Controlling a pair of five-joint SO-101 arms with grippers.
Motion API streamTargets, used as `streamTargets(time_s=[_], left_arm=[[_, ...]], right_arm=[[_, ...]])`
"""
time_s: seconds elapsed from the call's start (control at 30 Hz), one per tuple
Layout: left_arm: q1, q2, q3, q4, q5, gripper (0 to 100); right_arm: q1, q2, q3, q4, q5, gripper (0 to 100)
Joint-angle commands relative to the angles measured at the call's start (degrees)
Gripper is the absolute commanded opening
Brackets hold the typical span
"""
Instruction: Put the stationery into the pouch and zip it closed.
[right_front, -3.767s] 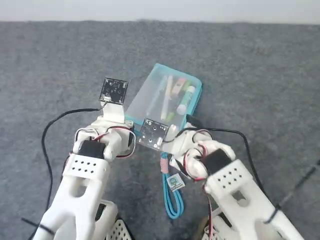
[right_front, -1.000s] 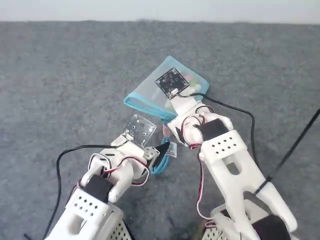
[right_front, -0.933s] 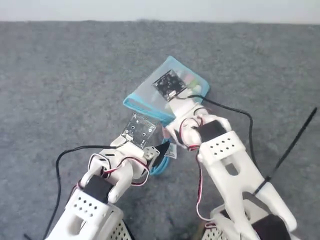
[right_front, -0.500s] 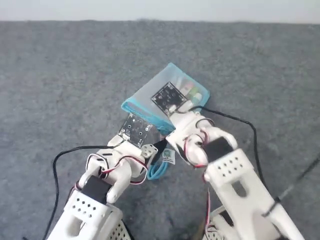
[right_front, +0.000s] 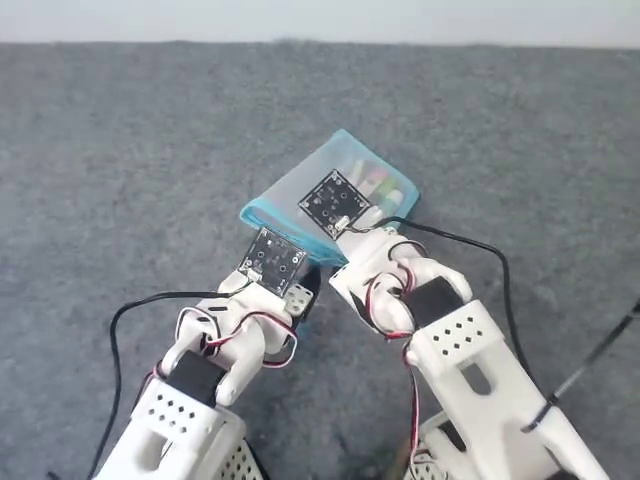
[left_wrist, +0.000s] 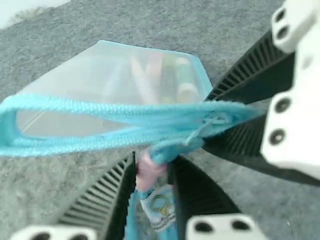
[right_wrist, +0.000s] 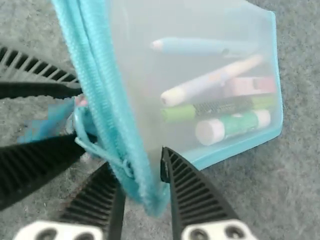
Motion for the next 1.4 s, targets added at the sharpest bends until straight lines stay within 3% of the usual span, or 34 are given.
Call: streamTargets(time_s=[0.0, 0.2, 0.5, 0.9, 1.07, 1.37], left_arm=[[-0.70, -1.49, -0.57, -2.02, 0.44, 3], [-0.79, -1.49, -0.75, -0.70, -5.71, 1], [-11.96, -1.58, -1.27, -1.14, -5.63, 1], [-18.64, -1.58, -1.54, -1.67, -5.45, 1], [-22.42, -1.49, -2.24, -1.67, -0.79, 1], [-23.03, -1.49, -2.24, -1.67, -0.35, 1]], right_arm=[[1.63, 1.54, -0.35, -0.57, 2.73, 0.6], [7.16, 4.62, -0.26, -3.47, 3.16, 0.6], [12.97, 12.35, -0.62, -8.92, 4.22, 0.6], [17.45, 13.23, -1.32, -9.01, 4.66, 0.6], [21.23, 13.23, -1.58, -9.01, 4.75, 0.6], [25.63, 13.23, -1.58, -10.42, 4.75, 0.6]])
